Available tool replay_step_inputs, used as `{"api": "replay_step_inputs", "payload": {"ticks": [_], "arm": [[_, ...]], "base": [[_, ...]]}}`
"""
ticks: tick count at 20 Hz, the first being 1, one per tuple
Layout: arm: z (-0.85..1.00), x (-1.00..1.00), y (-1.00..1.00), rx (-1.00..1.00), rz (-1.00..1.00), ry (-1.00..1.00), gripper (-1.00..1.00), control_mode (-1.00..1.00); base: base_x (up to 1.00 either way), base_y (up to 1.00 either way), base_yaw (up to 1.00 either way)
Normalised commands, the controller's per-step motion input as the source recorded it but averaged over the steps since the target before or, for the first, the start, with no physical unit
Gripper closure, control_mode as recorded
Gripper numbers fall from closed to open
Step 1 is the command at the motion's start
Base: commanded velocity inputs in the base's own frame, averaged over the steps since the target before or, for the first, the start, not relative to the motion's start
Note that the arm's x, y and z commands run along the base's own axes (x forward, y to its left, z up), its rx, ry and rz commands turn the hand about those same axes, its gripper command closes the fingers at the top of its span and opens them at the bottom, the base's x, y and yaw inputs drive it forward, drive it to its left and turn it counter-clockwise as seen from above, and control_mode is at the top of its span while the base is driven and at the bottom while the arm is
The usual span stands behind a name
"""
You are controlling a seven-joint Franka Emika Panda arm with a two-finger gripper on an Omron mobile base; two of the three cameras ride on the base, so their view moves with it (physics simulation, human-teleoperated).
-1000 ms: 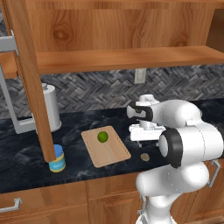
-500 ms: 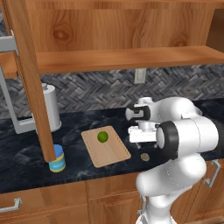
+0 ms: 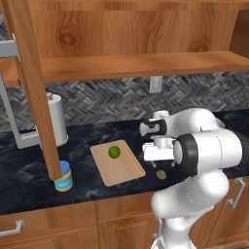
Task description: Open the cabinet. Place the bowl and condiment on the counter. Then place the lime and garlic on the cutting board.
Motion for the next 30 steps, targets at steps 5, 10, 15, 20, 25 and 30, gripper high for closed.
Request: {"api": "replay_step_inputs", "payload": {"ticks": [5, 10, 15, 20, 25, 30], "arm": [[-0.09, -0.19, 0.00, 0.00, 0.00, -0.04, -1.00, -1.00], [-0.08, -0.02, 0.00, 0.00, 0.00, -0.03, -1.00, -1.00], [-0.08, 0.00, 0.00, 0.00, 0.00, -0.02, -1.00, -1.00], [-0.08, 0.00, 0.00, 0.00, 0.00, -0.01, -1.00, -1.00], [-0.07, 0.00, 0.00, 0.00, 0.00, -0.01, -1.00, -1.00], [-0.05, 0.00, 0.02, 0.00, 0.00, 0.00, -1.00, -1.00]], "base": [[0.00, 0.00, 0.00], [0.00, 0.00, 0.00], [0.00, 0.00, 0.00], [0.00, 0.00, 0.00], [0.00, 0.00, 0.00], [0.00, 0.00, 0.00]]}}
